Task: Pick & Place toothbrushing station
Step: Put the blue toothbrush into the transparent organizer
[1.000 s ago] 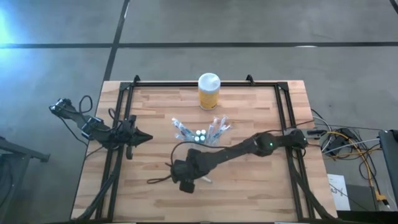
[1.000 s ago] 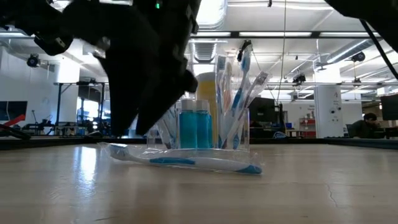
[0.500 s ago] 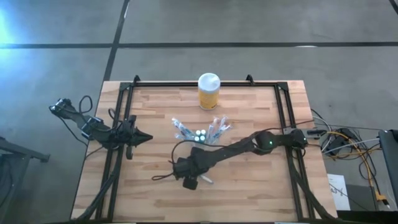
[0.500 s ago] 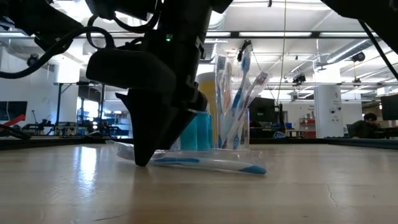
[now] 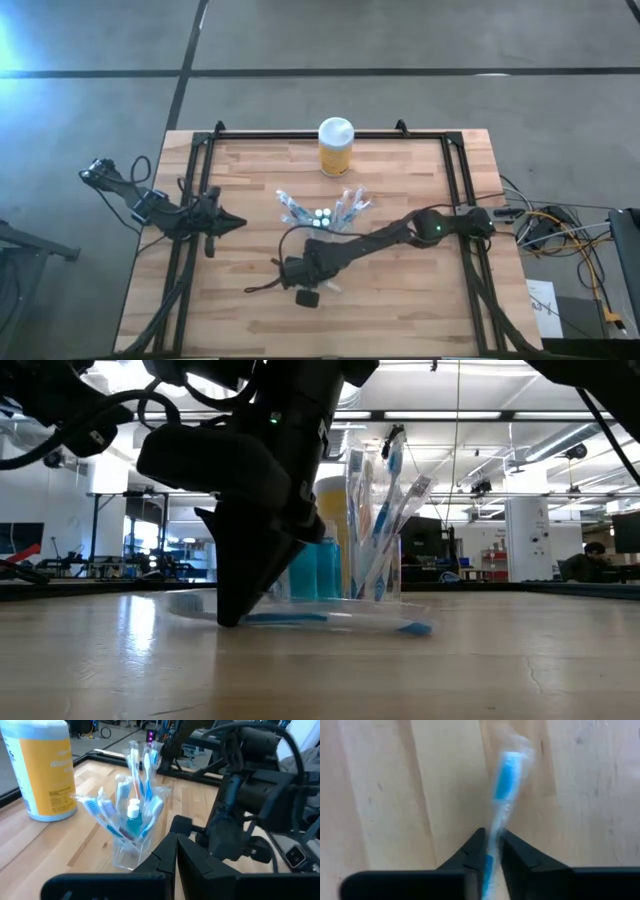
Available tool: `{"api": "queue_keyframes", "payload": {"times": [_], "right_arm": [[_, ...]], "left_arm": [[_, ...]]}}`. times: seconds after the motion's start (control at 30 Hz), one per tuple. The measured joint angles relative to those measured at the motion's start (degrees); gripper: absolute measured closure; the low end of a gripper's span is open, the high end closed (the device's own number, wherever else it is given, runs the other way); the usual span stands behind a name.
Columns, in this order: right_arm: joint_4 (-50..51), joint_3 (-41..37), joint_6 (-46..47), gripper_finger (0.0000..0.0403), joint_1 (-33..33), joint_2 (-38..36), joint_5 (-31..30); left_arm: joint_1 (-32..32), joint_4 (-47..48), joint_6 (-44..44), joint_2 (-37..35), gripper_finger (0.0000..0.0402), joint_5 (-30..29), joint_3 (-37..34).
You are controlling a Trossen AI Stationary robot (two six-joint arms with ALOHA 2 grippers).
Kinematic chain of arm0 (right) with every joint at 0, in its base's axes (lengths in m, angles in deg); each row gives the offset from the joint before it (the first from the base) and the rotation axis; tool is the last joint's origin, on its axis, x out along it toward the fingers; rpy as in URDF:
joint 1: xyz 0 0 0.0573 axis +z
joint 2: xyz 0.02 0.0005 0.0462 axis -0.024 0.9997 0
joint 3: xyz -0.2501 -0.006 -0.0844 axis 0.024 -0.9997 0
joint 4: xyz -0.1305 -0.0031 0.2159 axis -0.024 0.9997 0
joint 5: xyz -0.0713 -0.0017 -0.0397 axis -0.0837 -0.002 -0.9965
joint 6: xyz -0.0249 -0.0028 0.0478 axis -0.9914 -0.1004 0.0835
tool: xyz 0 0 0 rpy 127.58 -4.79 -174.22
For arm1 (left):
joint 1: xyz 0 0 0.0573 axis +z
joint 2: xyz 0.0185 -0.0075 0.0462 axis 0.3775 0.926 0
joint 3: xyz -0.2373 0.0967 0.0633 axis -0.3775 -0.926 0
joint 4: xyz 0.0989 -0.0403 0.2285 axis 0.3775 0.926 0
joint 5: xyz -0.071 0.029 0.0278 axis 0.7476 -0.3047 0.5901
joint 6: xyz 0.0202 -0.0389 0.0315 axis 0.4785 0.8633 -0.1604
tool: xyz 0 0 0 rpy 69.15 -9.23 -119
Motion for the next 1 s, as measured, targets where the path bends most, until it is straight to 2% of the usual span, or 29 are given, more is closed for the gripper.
{"api": "queue_keyframes", "payload": {"times": [0.1, 0.33, 0.47, 0.57, 0.67, 0.8, 0.9, 1.0], "right_arm": [[0.4, 1.6, -1.7, 0.0387, 0.0, 0.0, -0.2], [-1.9, 3.9, -7.1, 0.0392, 0.9, -1.7, -1.3], [-5.1, 5.8, -10.5, 0.0394, 2.0, -5.6, -1.9], [-7.3, 6.6, -13.5, 0.0394, 2.4, -8.8, -3.0], [-9.7, 6.3, -16.5, 0.0394, 2.8, -11.1, -4.8], [-15.6, 6.1, -20.7, 0.0395, 3.1, -14.5, -5.2], [-16.9, 5.6, -20.9, 0.0395, 2.6, -16.3, -5.3], [-18.4, 4.7, -21.2, 0.0395, 2.3, -16.8, -5.9]], "left_arm": [[0.0, 0.0, 0.1, 0.0, 0.0385, 0.0, -0.4], [0.0, -1.0, 0.5, 0.0, 0.0385, 1.1, -0.4], [0.0, -1.0, 0.5, 0.0, 0.0385, 1.4, -0.4], [0.0, -1.0, 0.5, 0.0, 0.0385, 3.3, -0.4], [0.0, -1.6, 0.0, 0.5, 0.0385, 7.9, -0.7], [-0.1, -9.2, -2.7, 2.5, 0.0386, 12.7, -3.1], [-0.3, -17.7, -5.5, 4.7, 0.0385, 12.9, -5.4], [-0.8, -22.0, -8.1, 6.0, 0.0374, 12.9, -6.2]]}}
